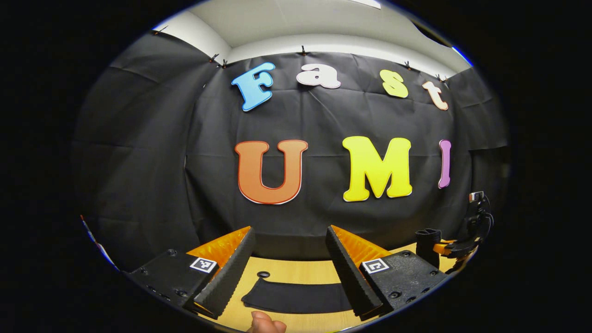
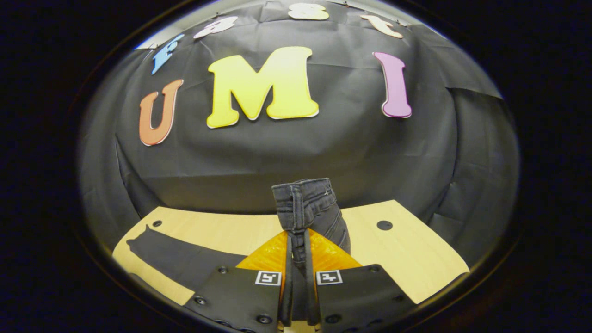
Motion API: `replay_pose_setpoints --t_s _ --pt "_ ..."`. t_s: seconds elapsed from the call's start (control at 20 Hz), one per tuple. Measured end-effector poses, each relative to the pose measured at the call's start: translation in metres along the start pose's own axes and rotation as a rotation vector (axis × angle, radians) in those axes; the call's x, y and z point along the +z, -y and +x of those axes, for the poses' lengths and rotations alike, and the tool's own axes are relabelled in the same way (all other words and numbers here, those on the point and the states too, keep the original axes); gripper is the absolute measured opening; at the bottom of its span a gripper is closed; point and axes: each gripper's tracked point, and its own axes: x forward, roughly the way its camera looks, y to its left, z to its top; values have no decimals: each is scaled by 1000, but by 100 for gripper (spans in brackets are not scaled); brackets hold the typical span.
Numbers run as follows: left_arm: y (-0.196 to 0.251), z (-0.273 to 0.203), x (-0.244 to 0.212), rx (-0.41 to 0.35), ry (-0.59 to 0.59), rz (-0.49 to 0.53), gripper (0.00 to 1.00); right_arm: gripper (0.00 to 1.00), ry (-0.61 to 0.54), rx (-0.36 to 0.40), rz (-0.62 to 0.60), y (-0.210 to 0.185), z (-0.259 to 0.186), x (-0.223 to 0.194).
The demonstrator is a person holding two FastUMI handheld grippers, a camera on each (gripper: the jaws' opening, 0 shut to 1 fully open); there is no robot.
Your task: Grasp the waist and the cuffs of the jeans and fold them to make the two legs overlap; first hold the waist and fold one-third of the jeans toward the cuffs, then hold the cuffs and fold the remaining one-third in the same direction to finish folding.
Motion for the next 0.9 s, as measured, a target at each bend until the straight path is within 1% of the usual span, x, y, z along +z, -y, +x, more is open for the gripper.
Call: replay_pose_setpoints --t_s 0.05,0.1,0.25,0.3,0.5,0.55,0.6,0.65,0.8,0.85,0.9 --pt "-6 0 -1 9 -2 -1 98 13 -4 10 -1 -8 0 -3" --pt "-12 -3 -3 17 -7 -4 98 17 -5 16 -9 -14 0 -5" --pt "-27 -7 -9 39 -16 -14 98 17 -7 47 -35 -37 0 -11" --pt "-30 -7 -10 45 -21 -16 98 13 -7 59 -44 -46 0 -12" --pt "-43 -12 -18 60 -39 -9 98 13 -15 126 -69 -90 -1 -26" --pt "-44 -13 -19 64 -39 -3 98 13 -22 146 -74 -102 -2 -32" --pt "-46 -14 -19 68 -38 1 98 17 -32 168 -78 -115 -4 -40" --pt "-49 -14 -20 71 -40 2 98 17 -42 192 -80 -132 -11 -46" --pt "-55 -17 -22 77 -49 4 98 17 -80 262 -119 -172 -18 -81" --pt "-56 -17 -22 78 -48 6 98 13 -103 278 -139 -182 -20 -96" --pt "-57 -17 -22 79 -48 8 98 13 -123 287 -152 -190 -22 -111"
